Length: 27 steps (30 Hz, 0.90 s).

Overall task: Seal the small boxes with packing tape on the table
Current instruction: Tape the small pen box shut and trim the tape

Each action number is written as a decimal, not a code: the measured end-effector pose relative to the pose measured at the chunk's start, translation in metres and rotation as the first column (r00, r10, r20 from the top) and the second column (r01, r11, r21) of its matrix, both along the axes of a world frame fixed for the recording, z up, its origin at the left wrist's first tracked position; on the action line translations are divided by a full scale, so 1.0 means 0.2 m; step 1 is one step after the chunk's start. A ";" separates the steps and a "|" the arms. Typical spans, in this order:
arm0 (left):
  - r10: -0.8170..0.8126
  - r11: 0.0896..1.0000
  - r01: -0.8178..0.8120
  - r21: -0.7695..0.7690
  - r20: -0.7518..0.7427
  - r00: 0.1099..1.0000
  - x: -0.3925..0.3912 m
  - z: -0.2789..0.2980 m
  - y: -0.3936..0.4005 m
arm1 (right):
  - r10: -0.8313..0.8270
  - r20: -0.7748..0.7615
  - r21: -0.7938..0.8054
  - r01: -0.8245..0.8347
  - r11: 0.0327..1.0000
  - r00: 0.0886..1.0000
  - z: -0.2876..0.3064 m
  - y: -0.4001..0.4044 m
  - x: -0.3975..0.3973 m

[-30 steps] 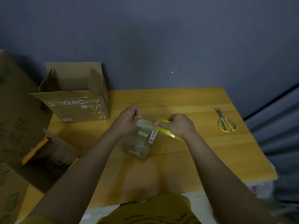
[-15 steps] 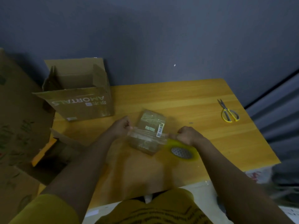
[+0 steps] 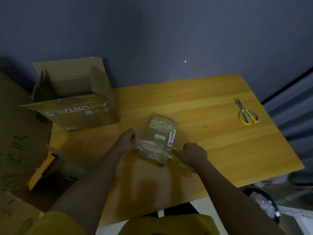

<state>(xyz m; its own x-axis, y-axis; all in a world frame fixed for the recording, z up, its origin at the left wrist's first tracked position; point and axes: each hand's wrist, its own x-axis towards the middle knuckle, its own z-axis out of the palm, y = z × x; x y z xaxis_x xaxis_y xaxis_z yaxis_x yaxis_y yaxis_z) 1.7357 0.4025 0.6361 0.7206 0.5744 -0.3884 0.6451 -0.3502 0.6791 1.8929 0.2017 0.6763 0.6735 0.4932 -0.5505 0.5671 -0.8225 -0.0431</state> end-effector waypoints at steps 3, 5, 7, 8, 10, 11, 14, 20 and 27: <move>0.000 1.000 0.001 -0.026 0.014 1.000 -0.02 -0.03 0.02 | -0.007 -0.020 -0.028 0.007 1.000 1.000 -0.02 0.01 -0.02; -0.001 0.999 0.002 -0.036 0.027 1.000 -0.03 -0.05 0.03 | -0.019 -0.029 -0.032 0.018 0.999 0.999 -0.03 0.01 -0.03; -0.007 0.999 0.008 -0.038 0.026 1.000 -0.02 -0.05 0.04 | -0.026 -0.038 -0.027 0.025 0.999 0.999 -0.03 0.00 -0.02; -0.012 0.999 0.012 -0.037 0.020 1.000 -0.01 -0.05 0.04 | -0.029 -0.041 -0.028 0.028 0.999 0.999 -0.03 0.00 -0.02; -0.021 0.999 0.021 -0.033 0.014 1.000 0.01 -0.05 0.04 | -0.030 -0.042 -0.033 0.029 0.999 0.999 -0.03 0.00 -0.01; -0.021 0.999 0.021 -0.035 0.013 1.000 0.01 -0.05 0.05 | -0.031 -0.045 -0.038 0.030 0.999 0.999 -0.03 0.01 -0.01; 0.005 0.997 -0.004 -0.074 0.012 1.000 0.01 -0.09 0.06 | -0.045 -0.055 -0.055 0.042 0.998 0.997 -0.03 0.04 -0.02; 0.121 0.961 -0.124 -0.248 -0.025 0.992 0.03 -0.17 0.06 | -0.060 -0.049 -0.084 0.055 0.995 0.997 -0.05 0.12 -0.01; 0.144 0.941 -0.195 -0.277 -0.194 0.970 0.03 -0.29 0.03 | -0.065 -0.072 -0.107 0.058 0.993 0.995 -0.05 0.14 -0.02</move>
